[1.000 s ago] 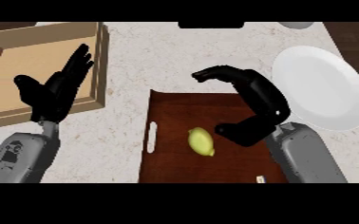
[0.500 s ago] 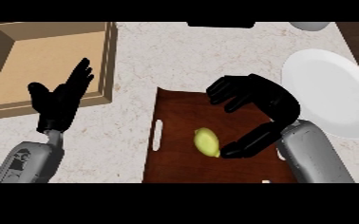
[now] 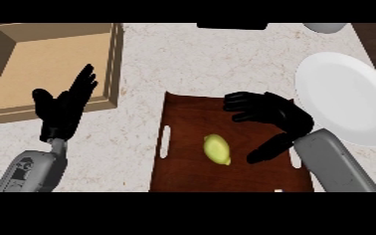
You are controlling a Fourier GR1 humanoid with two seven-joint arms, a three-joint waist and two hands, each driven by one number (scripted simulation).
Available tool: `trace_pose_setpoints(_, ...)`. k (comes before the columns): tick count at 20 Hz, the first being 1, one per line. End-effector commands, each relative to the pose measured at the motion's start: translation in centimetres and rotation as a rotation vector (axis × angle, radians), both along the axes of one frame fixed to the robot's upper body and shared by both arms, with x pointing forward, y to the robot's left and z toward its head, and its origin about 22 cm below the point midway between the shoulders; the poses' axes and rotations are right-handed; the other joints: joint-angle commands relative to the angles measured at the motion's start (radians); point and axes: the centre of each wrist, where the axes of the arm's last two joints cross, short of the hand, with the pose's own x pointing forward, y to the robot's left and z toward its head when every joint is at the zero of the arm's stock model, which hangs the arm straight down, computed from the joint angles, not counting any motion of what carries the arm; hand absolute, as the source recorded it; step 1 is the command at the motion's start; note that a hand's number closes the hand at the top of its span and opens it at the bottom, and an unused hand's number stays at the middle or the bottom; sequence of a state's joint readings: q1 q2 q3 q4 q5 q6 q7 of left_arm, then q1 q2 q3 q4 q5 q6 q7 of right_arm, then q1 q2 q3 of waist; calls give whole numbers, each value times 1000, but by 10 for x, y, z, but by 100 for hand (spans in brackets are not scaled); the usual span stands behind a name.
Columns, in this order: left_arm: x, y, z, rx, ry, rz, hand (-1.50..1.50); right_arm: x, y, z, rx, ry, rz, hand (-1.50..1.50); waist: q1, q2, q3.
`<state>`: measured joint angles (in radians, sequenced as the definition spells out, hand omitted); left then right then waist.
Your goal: Pick the lemon from the tray and place it in the plate
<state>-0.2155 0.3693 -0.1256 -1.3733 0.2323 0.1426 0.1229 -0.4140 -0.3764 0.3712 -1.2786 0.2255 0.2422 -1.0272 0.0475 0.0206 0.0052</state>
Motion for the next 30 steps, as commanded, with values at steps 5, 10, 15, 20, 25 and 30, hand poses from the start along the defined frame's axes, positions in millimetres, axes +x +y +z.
trace_pose_setpoints(5,-4,-1,-7,13,22,13,0,-1,-16,-37,-70,-174,174,-150,-26,-14,-3)
trace_pose_setpoints(10,1,-10,-1,-4,8,37,0,1,3,-43,-266,-223,163,-150,-33,-18,-4)
trace_pose_setpoints(15,-14,7,-20,-2,19,39,0,7,9,-43,-343,-332,59,-150,-35,-19,-5)
trace_pose_setpoints(20,1,5,-9,9,7,40,0,0,26,-53,-418,-357,8,-150,-44,-20,-5)
trace_pose_setpoints(25,0,13,-9,6,17,37,0,-2,28,-54,-511,-411,0,-150,-47,-20,-5)
trace_pose_setpoints(30,6,7,-15,0,23,38,0,-3,42,-64,-533,-407,-12,-150,-47,-20,-5)
